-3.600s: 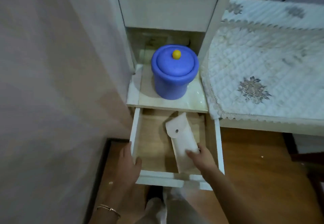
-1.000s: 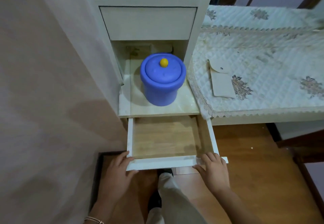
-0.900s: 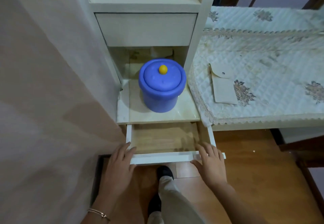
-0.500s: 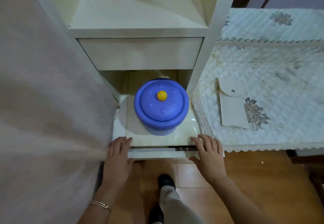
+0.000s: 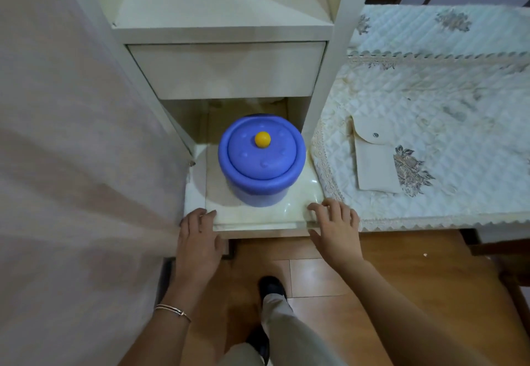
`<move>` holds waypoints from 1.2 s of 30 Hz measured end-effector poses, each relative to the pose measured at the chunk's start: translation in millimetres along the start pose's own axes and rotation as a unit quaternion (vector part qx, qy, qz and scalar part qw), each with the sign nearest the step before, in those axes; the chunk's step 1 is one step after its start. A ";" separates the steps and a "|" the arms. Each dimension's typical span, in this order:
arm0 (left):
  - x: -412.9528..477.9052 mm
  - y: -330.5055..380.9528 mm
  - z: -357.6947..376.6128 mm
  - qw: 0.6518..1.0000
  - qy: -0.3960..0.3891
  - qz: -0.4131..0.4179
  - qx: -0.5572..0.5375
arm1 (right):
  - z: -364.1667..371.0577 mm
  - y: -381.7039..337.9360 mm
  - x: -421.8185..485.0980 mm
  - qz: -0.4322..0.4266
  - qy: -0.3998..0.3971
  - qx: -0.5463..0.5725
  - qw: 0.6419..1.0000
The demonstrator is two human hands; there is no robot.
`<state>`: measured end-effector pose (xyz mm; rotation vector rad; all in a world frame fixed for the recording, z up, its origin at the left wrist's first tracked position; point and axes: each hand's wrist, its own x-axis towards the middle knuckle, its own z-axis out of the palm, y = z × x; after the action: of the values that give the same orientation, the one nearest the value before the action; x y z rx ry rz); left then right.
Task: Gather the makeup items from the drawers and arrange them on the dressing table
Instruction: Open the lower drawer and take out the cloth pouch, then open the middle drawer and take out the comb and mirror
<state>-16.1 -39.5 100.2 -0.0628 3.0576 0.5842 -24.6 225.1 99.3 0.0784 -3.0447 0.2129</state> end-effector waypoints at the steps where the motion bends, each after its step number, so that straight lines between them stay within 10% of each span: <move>1: -4.8 -1.1 -2.8 1.000 -0.009 0.004 -0.013 | -4.7 -1.2 -6.4 -0.003 -0.008 0.003 1.000; 7: -78.5 -19.6 0.2 0.982 -0.153 -0.020 -0.112 | -22.5 0.4 -108.2 0.121 -0.135 0.163 0.970; 14: -226.1 -56.6 24.6 0.889 -0.410 -0.126 -0.160 | -8.7 -12.2 -312.2 0.394 -0.290 0.313 0.814; 24: -272.2 -16.9 48.6 0.861 -0.436 -0.225 -0.138 | 3.1 31.6 -473.2 0.635 -0.189 0.442 0.605; 32: -320.4 101.5 97.6 0.831 -0.370 -0.355 -0.218 | -18.0 163.9 -510.5 0.598 -0.250 0.443 0.620; 36: -344.1 180.9 114.5 0.847 -0.376 -0.284 -0.245 | -42.5 251.8 -512.2 0.597 -0.212 0.435 0.640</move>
<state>321.7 182.6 72.5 -0.5718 1.9334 1.0049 474.1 503.1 60.0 -2.0252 -2.3543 1.8555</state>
